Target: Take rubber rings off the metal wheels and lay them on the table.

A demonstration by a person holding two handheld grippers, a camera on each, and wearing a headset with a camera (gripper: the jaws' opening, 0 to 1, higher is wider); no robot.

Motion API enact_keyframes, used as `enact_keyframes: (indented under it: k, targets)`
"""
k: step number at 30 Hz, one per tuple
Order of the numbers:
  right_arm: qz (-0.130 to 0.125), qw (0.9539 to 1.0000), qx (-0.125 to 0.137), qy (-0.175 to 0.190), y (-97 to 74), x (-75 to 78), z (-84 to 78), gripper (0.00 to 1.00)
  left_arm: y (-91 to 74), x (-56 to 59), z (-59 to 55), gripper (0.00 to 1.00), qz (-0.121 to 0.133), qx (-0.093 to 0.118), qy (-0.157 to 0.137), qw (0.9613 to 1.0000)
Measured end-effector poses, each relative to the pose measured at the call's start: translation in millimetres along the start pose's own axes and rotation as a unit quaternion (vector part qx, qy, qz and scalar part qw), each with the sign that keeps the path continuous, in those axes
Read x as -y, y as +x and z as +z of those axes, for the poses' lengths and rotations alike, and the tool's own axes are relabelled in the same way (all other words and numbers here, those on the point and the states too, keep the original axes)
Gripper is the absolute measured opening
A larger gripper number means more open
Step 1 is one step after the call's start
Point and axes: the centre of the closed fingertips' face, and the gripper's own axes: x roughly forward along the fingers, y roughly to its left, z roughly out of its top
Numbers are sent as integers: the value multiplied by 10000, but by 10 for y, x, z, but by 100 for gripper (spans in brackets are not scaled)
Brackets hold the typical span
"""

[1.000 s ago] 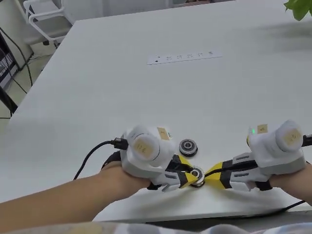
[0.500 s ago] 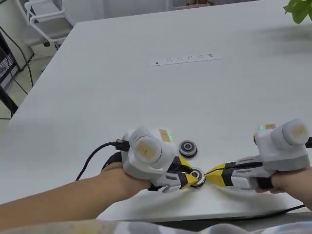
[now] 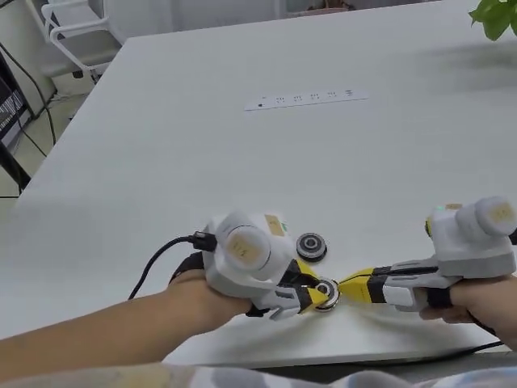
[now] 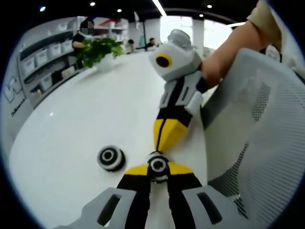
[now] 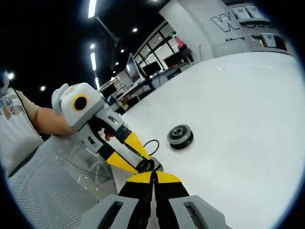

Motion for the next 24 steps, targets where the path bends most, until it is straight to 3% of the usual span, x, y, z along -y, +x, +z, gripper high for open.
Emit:
enact_keyframes:
  k: [24]
  targets:
    - [153, 9995, -126, -259, 16, -93, 13, 0, 1, 4, -5, 13, 50, -24, -36, 10000]
